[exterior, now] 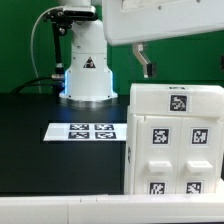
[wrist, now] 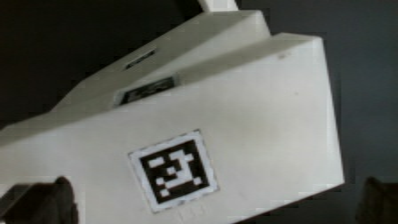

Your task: Assemble cabinet

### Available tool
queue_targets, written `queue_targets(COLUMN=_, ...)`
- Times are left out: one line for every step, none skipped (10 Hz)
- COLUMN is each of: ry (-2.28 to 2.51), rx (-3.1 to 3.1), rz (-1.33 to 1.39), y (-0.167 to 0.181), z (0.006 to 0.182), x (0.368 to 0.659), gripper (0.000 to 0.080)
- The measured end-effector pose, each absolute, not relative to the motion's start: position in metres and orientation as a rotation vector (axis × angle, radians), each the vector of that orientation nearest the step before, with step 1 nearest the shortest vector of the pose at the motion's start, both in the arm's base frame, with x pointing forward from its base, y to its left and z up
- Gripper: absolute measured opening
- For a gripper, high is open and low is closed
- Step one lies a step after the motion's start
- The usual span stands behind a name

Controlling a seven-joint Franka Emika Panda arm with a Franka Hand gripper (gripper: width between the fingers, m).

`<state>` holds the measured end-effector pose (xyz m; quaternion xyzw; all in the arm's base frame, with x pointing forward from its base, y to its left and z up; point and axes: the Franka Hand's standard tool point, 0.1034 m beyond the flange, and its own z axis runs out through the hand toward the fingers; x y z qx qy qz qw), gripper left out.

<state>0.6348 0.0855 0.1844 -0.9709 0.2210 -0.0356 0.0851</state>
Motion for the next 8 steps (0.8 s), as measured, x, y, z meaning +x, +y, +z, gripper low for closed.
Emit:
queue_targets(ry=0.316, rx=-3.010, rz=-0.139, y=0.0889, z=0.1851, x=0.6342, gripper=0.0796)
queue_targets(ry=-0.051, rx=-3.054, rz=-0.106, y=0.0912, z=0.1827, x=0.6312, gripper=0.0796)
queue_targets(ry=-0.293, rx=-3.051, rz=-0.052, y=0.0897, z=0.1808, x=0.6340, gripper=0.0796)
queue_targets(ry=-0.288, rx=-3.055, rz=-0.087, y=0.0886, z=0.1817, x=0.6388, gripper=0.0796)
queue_targets(ry=-0.361, rx=-3.051, rz=-0.089, y=0.0875, z=0.1812, x=0.6381, gripper=0.0796)
queue_targets(ry=-0.488, rx=-3.037, rz=-0.092, y=0.0861, z=0.1809, x=0.6382, gripper=0.0796)
queue_targets(ry=-0.605, rx=-3.022, rz=-0.094, y=0.0852, z=0.1802, x=0.6381, gripper=0.0796)
queue_targets(ry=-0.915, rx=-2.983, rz=-0.059, y=0.0869, z=0.1767, x=0.6379, gripper=0.0796)
